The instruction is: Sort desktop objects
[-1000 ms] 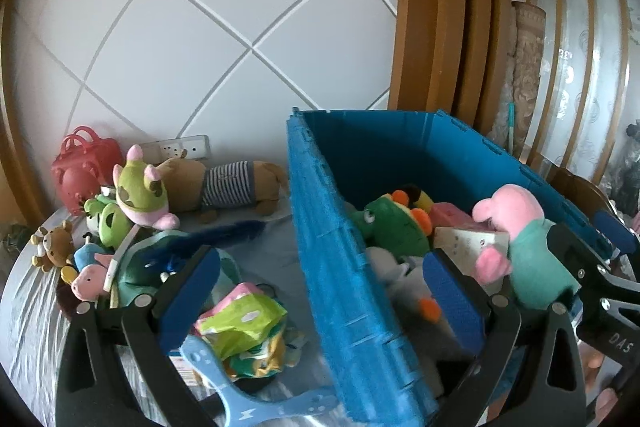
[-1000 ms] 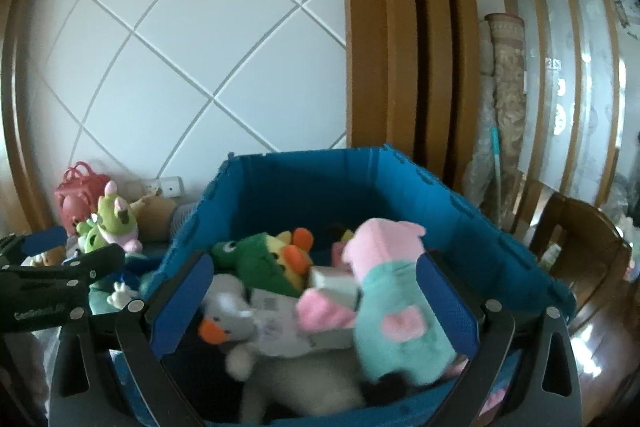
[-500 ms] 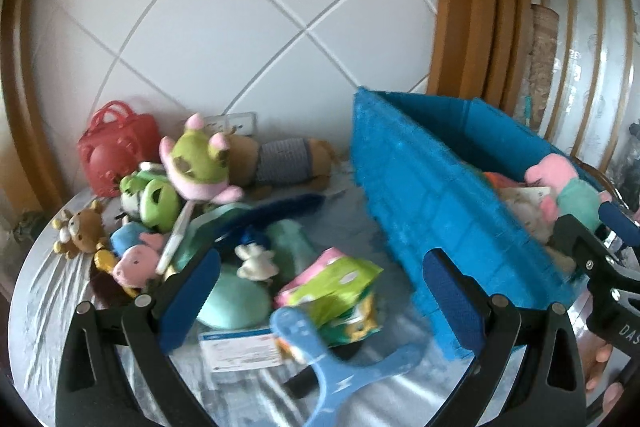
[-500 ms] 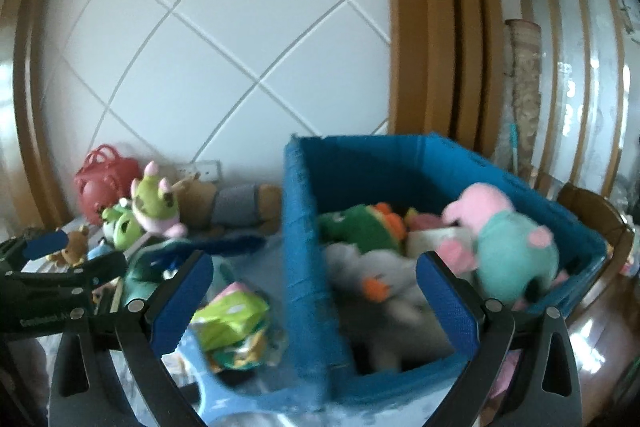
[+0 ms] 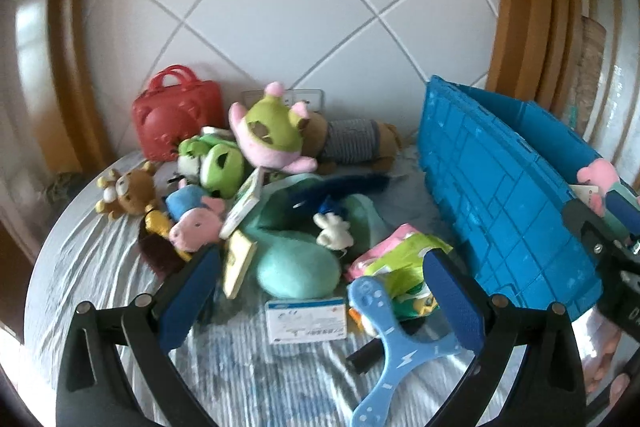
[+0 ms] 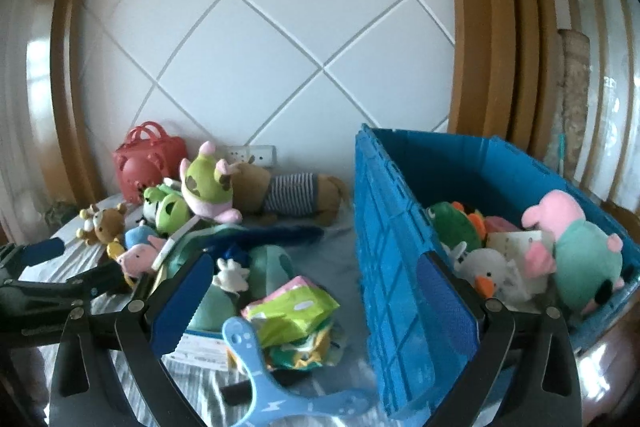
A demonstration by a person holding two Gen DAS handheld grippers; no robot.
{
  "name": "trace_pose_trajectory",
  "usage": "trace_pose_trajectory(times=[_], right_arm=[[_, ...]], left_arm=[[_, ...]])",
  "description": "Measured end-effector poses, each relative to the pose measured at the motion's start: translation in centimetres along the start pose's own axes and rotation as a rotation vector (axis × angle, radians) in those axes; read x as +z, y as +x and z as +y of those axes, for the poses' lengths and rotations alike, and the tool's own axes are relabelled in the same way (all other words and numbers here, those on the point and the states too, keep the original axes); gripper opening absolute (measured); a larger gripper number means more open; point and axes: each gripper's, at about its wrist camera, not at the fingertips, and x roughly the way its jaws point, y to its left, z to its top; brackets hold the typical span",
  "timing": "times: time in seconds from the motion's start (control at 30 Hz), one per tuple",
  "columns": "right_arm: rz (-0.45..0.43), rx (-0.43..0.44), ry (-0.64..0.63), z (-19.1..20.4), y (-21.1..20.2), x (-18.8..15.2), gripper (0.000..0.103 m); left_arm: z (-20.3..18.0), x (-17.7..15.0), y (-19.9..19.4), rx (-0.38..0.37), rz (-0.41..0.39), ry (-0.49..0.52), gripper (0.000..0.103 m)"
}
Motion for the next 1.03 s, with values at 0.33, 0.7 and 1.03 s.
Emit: trace_pose_trajectory(times=[0.33, 0.7, 1.03], right_arm=[[0.001, -0.081, 0.037, 1.8, -7.7, -3.8, 0.103], [-0.004, -0.112, 0.029, 5.8, -15.7, -7.6, 0.103], [-0.026, -0.111, 0.034, 6.6, -17.3, -7.4, 0.103]], left_arm=[[2.5, -4.1, -7.2, -0.042, -0.020, 0.035, 0.103], [5.4, -8.6, -13.5, -0.061, -0.024, 0.041, 0.103], [5.9, -8.9, -15.2, -0.044, -0.040, 0.044, 0.103]])
